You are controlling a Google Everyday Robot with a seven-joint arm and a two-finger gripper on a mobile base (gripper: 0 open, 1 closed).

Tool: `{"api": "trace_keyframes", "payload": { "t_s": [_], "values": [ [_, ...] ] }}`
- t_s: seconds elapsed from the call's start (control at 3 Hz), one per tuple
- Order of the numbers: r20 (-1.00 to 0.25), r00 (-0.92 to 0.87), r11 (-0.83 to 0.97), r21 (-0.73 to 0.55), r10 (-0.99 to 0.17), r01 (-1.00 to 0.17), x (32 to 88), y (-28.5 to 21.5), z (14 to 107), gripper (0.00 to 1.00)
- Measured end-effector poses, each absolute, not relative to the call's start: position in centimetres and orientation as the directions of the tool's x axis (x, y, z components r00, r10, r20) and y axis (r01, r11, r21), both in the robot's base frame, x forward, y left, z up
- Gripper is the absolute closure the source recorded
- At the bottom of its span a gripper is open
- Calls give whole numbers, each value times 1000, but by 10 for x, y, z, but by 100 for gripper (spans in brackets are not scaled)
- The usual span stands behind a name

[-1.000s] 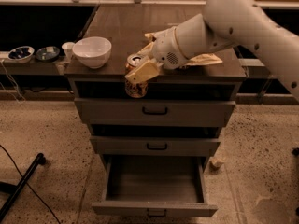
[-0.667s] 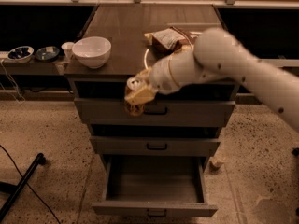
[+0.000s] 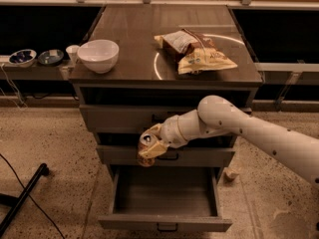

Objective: Place orange can into bottom drawer

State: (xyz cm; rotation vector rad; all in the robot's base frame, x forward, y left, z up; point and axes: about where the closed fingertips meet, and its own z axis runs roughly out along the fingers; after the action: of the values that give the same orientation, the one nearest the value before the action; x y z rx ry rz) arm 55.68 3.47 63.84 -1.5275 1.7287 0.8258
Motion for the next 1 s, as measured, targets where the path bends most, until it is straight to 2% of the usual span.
{"api": "trace_keyframes", "payload": {
  "t_s": [0.33, 0.67, 1.0],
  "values": [
    [-807, -114, 138, 41, -579, -990, 556, 37, 622, 100],
    [-726, -104, 182, -30, -680, -983, 532, 15, 546, 100],
    [-718, -153, 259, -39, -679, -965, 514, -5, 474, 100]
  ]
}}
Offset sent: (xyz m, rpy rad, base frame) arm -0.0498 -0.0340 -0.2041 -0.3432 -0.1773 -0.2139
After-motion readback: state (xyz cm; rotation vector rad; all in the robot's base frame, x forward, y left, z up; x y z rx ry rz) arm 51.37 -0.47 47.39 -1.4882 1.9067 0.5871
